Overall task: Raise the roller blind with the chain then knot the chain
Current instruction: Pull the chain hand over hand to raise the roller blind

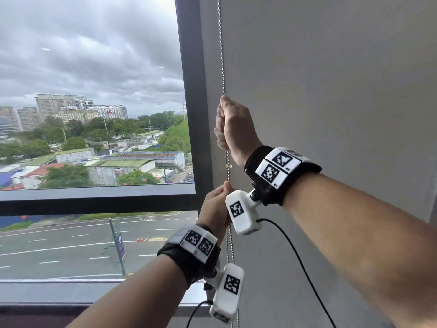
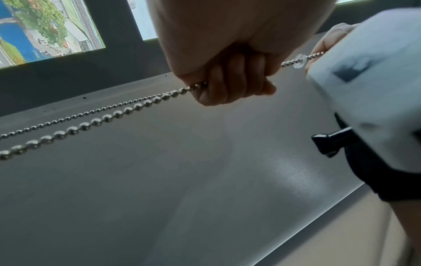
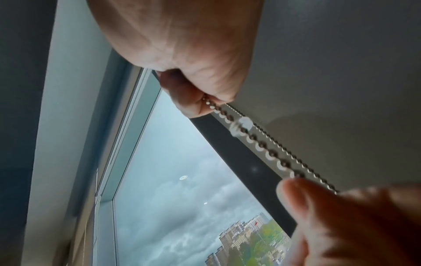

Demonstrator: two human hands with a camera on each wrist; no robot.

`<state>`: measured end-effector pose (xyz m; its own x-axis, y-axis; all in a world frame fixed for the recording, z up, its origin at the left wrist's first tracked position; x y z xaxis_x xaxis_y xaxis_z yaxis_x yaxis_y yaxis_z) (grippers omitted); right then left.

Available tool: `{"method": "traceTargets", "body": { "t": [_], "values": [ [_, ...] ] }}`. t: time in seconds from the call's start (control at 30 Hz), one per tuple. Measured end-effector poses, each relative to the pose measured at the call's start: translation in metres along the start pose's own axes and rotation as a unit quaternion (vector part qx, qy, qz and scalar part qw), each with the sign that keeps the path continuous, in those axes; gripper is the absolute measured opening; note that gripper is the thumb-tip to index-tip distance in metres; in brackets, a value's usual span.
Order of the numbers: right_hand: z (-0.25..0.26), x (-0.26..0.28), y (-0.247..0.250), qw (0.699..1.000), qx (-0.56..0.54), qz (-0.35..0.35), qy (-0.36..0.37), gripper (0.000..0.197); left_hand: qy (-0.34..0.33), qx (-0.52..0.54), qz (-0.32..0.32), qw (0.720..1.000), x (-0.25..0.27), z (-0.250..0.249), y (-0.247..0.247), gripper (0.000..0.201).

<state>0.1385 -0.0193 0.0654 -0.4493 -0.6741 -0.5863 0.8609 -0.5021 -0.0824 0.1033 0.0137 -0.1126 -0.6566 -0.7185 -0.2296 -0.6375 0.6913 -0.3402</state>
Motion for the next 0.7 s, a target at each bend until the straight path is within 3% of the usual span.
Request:
{"method": "traceTargets", "body": {
  "t": [0.2,0.5,0.7],
  "values": [
    [-0.006,0.006,0.005,1.000,-0.015,-0.008,0.012,0.038,-0.003,0.031,0.008,0.999,-0.007,-0.006,0.012,0.050],
    [-0.059,0.041,0.030,0.998,0.041,-0.028,0.037,0.041,-0.098,0.005,0.032,0.995,-0.027,-0.092,-0.009,0.048],
    [-0.110,0.073,0.031,1.000,0.012,-0.020,-0.017,0.039,-0.059,0.017,0.060,0.996,-0.036,-0.108,-0.047,0.049]
  ]
}}
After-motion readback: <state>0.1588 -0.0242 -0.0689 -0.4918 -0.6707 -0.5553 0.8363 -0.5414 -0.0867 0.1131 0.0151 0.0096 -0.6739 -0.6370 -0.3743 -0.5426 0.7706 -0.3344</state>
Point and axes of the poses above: each hand's wrist, its own x-axis away from the middle knuckle, its own y-axis out of the back of the hand, z = x × y, the point moved 10 cm from there along -x, towards the middle knuckle, and after that the axes turned 5 degrees about x, right-handed, at the moved point
